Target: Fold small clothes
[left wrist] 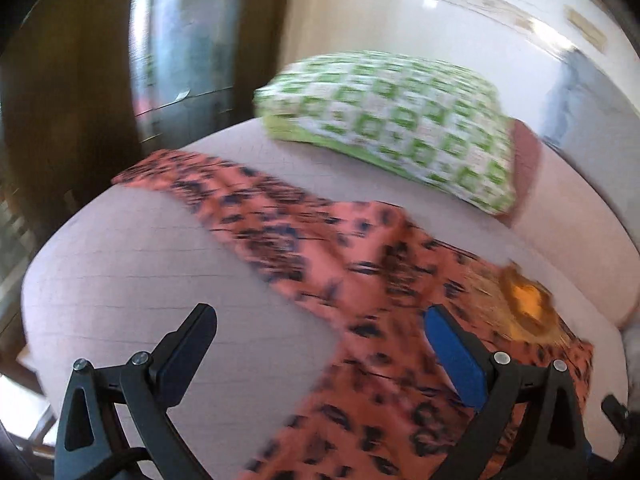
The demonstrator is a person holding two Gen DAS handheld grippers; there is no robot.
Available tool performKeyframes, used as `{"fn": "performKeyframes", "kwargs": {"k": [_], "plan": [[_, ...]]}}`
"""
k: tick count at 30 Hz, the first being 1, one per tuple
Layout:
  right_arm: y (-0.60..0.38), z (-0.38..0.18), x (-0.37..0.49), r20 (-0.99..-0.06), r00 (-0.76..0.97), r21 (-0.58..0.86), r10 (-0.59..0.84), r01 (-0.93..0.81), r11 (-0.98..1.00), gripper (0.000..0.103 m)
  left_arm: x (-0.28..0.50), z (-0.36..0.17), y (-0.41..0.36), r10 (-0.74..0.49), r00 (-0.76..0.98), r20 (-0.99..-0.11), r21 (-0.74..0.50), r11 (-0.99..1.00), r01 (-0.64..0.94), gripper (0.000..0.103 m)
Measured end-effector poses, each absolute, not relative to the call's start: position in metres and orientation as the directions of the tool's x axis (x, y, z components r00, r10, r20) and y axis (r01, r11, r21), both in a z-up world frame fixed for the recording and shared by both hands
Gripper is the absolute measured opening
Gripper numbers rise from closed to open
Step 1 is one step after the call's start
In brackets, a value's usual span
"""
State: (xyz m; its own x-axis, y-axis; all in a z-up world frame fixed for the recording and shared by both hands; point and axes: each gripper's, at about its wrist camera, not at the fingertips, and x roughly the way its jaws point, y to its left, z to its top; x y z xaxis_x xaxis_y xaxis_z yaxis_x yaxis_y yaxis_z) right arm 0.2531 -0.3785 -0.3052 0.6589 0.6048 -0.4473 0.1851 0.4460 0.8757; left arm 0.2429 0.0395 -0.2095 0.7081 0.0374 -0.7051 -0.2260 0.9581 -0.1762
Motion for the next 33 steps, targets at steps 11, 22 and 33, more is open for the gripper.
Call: {"fn": "performKeyframes", "kwargs": {"k": [11,22,33], "plan": [[-0.434,-0.346,0.268,-0.435,0.756,0.892,0.489,0.286,0.351,0.066,0.267,-0.238,-0.081,0.077,0.723,-0.687,0.065,0.997,-0.044,0.103],[-0.447,-0.358,0.273,-0.533,0.694,0.842,0.483,0.384,0.379,0.065,0.274,-0.252,-0.005,0.414,0.568,-0.711,0.227,0.900,-0.372,0.103],[-0.386,-0.312,0.280,-0.291,0.668,0.944,0.685,0.084,0.319,0.067,0.269,-0.250,0.013,0.295,0.556,-0.777,0.107,0.933,-0.345,0.103]]}}
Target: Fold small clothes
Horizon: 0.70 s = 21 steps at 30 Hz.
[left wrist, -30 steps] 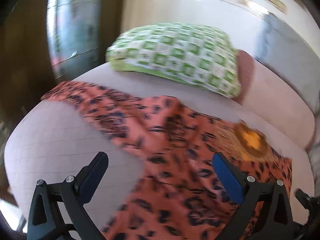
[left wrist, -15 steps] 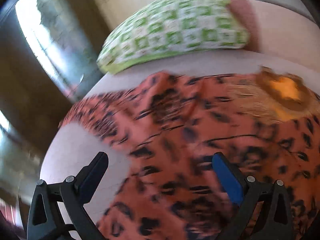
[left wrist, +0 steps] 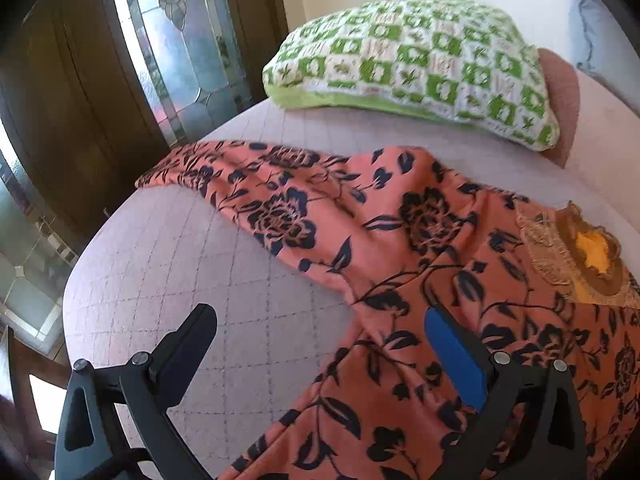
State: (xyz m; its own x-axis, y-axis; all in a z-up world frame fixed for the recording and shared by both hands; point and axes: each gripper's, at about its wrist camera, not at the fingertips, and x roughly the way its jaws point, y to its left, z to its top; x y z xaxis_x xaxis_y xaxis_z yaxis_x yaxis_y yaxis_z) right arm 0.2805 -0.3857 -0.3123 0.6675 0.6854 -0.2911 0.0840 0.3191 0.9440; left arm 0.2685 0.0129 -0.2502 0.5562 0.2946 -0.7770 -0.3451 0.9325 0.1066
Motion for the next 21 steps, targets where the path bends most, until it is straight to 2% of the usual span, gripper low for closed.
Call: {"fn": "performKeyframes", "kwargs": {"k": [3,7,10,12,14,16,18,21], "plan": [[-0.348,-0.315,0.303,-0.276,0.604,0.955,0.748,0.086,0.284,0.067,0.266,-0.244,0.034,0.313,0.548,-0.776,0.085,0.912,-0.401,0.103],[-0.305,-0.337,0.339,-0.348,0.556,0.937,0.754,0.173,0.305,0.067,0.262,-0.236,0.078,0.371,0.535,-0.759,0.073,0.866,-0.495,0.103],[-0.286,-0.355,0.357,-0.381,0.547,0.924,0.745,0.239,0.298,0.067,0.263,-0.239,0.108,0.368,0.507,-0.780,0.056,0.847,-0.529,0.103],[-0.275,-0.354,0.362,-0.355,0.550,0.934,0.756,0.237,0.266,0.067,0.266,-0.242,0.126,0.354,0.485,-0.799,0.034,0.833,-0.552,0.103],[-0.262,-0.327,0.357,-0.271,0.572,0.960,0.774,0.103,0.260,0.067,0.269,-0.246,0.145,0.336,0.467,-0.818,0.003,0.814,-0.580,0.103],[-0.244,-0.293,0.348,-0.254,0.561,0.937,0.788,-0.058,0.343,0.067,0.268,-0.246,0.161,0.315,0.464,-0.828,-0.041,0.791,-0.610,0.103],[-0.217,-0.266,0.337,-0.271,0.479,0.892,0.835,-0.200,0.405,0.067,0.266,-0.245,0.172,0.303,0.467,-0.831,-0.076,0.770,-0.634,0.103],[-0.200,-0.265,0.326,-0.349,0.421,0.847,0.837,-0.239,0.474,0.067,0.261,-0.245,0.184,0.282,0.468,-0.837,-0.120,0.741,-0.661,0.103]]}}
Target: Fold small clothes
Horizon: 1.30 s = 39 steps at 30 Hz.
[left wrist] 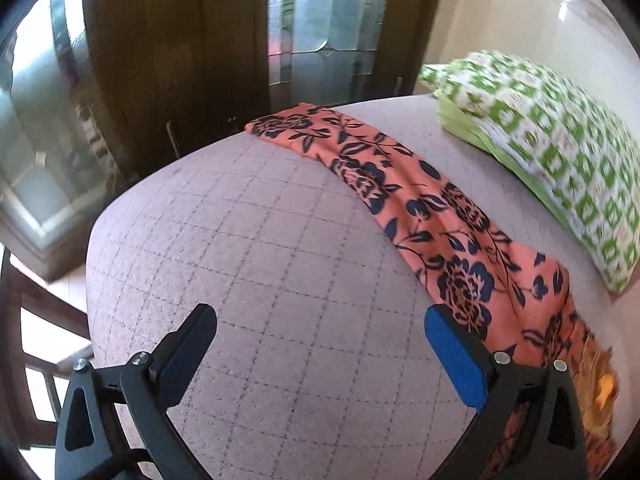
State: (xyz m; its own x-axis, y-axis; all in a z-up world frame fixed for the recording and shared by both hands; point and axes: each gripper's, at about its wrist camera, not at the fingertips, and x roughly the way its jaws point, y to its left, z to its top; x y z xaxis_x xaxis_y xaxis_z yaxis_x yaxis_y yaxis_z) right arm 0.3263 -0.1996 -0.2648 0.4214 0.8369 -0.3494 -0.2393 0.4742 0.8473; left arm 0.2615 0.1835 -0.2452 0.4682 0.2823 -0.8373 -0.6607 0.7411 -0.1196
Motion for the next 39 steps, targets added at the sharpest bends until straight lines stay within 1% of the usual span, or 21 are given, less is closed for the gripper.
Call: {"fn": "performKeyframes", "kwargs": {"k": [7,10,11,13,14,15,16,18,21,24,26,27,28,29,31,32,36,39], "plan": [[-0.191,-0.315,0.330,-0.457,0.373,0.860,0.807,-0.044,0.508,0.067,0.262,-0.253,0.184,0.237,0.461,-0.855,-0.138,0.753,-0.643,0.103],[-0.193,-0.318,0.332,-0.461,0.386,0.860,0.799,-0.028,0.509,0.067,0.264,-0.254,0.170,0.198,0.475,-0.857,-0.146,0.792,-0.592,0.103],[-0.195,-0.316,0.334,-0.494,0.394,0.840,0.775,-0.014,0.542,0.067,0.266,-0.254,0.164,0.195,0.478,-0.857,-0.136,0.807,-0.574,0.103],[-0.199,-0.318,0.344,-0.591,0.377,0.782,0.713,0.052,0.621,0.067,0.270,-0.253,0.154,0.210,0.483,-0.850,-0.102,0.835,-0.541,0.103],[-0.204,-0.324,0.347,-0.606,0.366,0.778,0.706,0.085,0.623,0.067,0.271,-0.253,0.153,0.217,0.483,-0.848,-0.091,0.839,-0.537,0.103],[-0.213,-0.327,0.349,-0.573,0.378,0.808,0.727,0.110,0.579,0.067,0.272,-0.254,0.154,0.217,0.479,-0.851,-0.089,0.838,-0.538,0.103],[-0.217,-0.324,0.348,-0.569,0.391,0.810,0.724,0.116,0.574,0.067,0.274,-0.258,0.156,0.211,0.468,-0.858,-0.092,0.833,-0.545,0.103],[-0.219,-0.310,0.340,-0.585,0.413,0.781,0.698,0.055,0.622,0.067,0.277,-0.267,0.165,0.190,0.442,-0.877,-0.109,0.816,-0.568,0.103],[-0.215,-0.306,0.317,-0.611,0.370,0.752,0.700,-0.004,0.659,0.067,0.281,-0.276,0.178,0.164,0.422,-0.892,-0.137,0.791,-0.597,0.103],[-0.230,-0.309,0.275,-0.608,0.403,0.728,0.685,-0.063,0.683,0.067,0.284,-0.278,0.197,0.156,0.442,-0.883,-0.178,0.761,-0.624,0.103],[-0.240,-0.324,0.252,-0.617,0.413,0.718,0.670,-0.054,0.694,0.067,0.288,-0.277,0.215,0.141,0.478,-0.867,-0.224,0.746,-0.627,0.103],[-0.251,-0.332,0.240,-0.543,0.456,0.762,0.705,-0.084,0.642,0.066,0.291,-0.276,0.224,0.129,0.502,-0.855,-0.251,0.743,-0.620,0.103],[-0.258,-0.334,0.236,-0.517,0.471,0.781,0.715,-0.083,0.619,0.066,0.296,-0.277,0.232,0.104,0.523,-0.846,-0.283,0.743,-0.606,0.103],[-0.262,-0.337,0.239,-0.510,0.460,0.799,0.727,-0.057,0.598,0.066,0.302,-0.279,0.244,0.044,0.546,-0.836,-0.341,0.739,-0.581,0.103],[-0.263,-0.336,0.245,-0.514,0.437,0.808,0.738,-0.044,0.588,0.068,0.310,-0.282,0.265,-0.053,0.589,-0.806,-0.449,0.703,-0.551,0.103],[-0.263,-0.336,0.246,-0.517,0.431,0.807,0.740,-0.045,0.589,0.068,0.313,-0.282,0.277,-0.078,0.617,-0.783,-0.495,0.679,-0.542,0.103],[-0.256,-0.332,0.249,-0.541,0.425,0.787,0.726,-0.050,0.615,0.070,0.334,-0.289,0.308,-0.165,0.647,-0.744,-0.579,0.643,-0.502,0.103],[-0.251,-0.330,0.251,-0.552,0.410,0.777,0.726,-0.063,0.626,0.070,0.349,-0.292,0.321,-0.171,0.685,-0.708,-0.620,0.615,-0.487,0.103]]}}
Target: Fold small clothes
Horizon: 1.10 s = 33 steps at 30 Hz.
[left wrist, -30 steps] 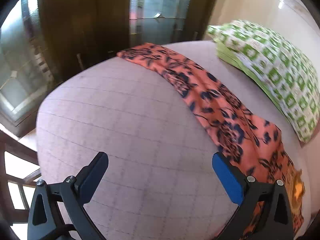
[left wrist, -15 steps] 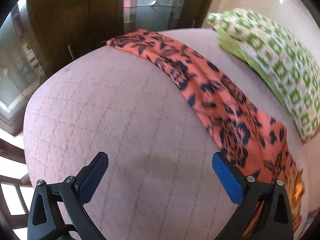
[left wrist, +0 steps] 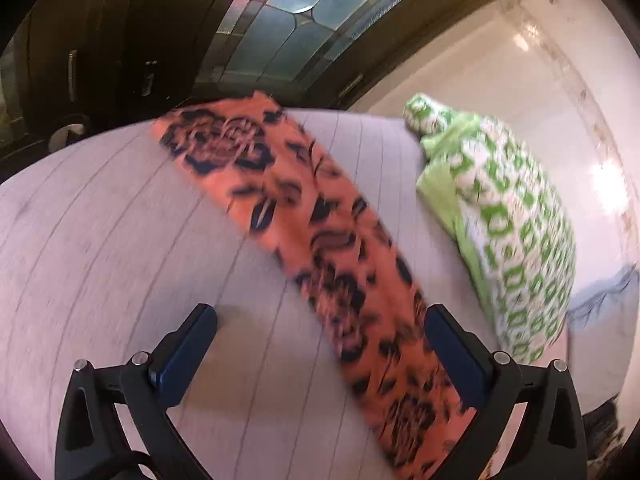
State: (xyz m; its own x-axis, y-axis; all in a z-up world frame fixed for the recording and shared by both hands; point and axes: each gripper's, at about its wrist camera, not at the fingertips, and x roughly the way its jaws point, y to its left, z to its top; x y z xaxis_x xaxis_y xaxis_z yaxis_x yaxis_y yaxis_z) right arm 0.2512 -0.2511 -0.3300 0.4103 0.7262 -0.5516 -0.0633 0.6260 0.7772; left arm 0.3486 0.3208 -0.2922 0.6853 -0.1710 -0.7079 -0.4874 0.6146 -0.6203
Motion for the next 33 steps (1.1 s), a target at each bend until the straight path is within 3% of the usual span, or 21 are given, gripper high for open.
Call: {"fn": "performKeyframes", "kwargs": {"k": [4,7,9,10,12,14,19,24,28,33], "plan": [[-0.256,-0.331,0.256,-0.530,0.397,0.809,0.750,-0.030,0.588,0.070,0.370,-0.291,0.328,-0.139,0.680,-0.720,-0.589,0.640,-0.493,0.103],[-0.258,-0.332,0.259,-0.517,0.389,0.822,0.762,-0.024,0.569,0.070,0.387,-0.292,0.332,-0.082,0.673,-0.735,-0.545,0.661,-0.516,0.092],[-0.258,-0.332,0.261,-0.515,0.391,0.822,0.763,-0.028,0.569,0.070,0.392,-0.292,0.335,-0.030,0.661,-0.750,-0.503,0.674,-0.540,0.056],[-0.258,-0.331,0.261,-0.515,0.392,0.821,0.762,-0.031,0.570,0.070,0.394,-0.294,0.337,-0.006,0.653,-0.757,-0.484,0.676,-0.555,0.046],[-0.257,-0.330,0.262,-0.517,0.395,0.816,0.759,-0.039,0.576,0.070,0.393,-0.300,0.346,-0.008,0.669,-0.743,-0.516,0.644,-0.565,0.015],[-0.258,-0.329,0.263,-0.513,0.398,0.818,0.760,-0.040,0.573,0.070,0.387,-0.305,0.355,-0.036,0.690,-0.723,-0.566,0.603,-0.562,0.009],[-0.268,-0.324,0.265,-0.505,0.444,0.818,0.740,-0.027,0.574,0.070,0.386,-0.287,0.342,0.003,0.726,-0.688,-0.550,0.651,-0.523,0.007],[-0.288,-0.314,0.264,-0.501,0.521,0.811,0.691,0.004,0.585,0.070,0.376,-0.229,0.301,-0.006,0.803,-0.596,-0.551,0.731,-0.404,0.006],[-0.314,-0.304,0.264,-0.474,0.599,0.825,0.645,0.045,0.564,0.070,0.348,-0.175,0.229,-0.055,0.855,-0.516,-0.493,0.835,-0.244,0.006],[-0.356,-0.290,0.255,-0.427,0.700,0.847,0.572,0.089,0.524,0.070,0.317,-0.139,0.105,-0.180,0.856,-0.484,-0.404,0.914,-0.036,0.006]]}}
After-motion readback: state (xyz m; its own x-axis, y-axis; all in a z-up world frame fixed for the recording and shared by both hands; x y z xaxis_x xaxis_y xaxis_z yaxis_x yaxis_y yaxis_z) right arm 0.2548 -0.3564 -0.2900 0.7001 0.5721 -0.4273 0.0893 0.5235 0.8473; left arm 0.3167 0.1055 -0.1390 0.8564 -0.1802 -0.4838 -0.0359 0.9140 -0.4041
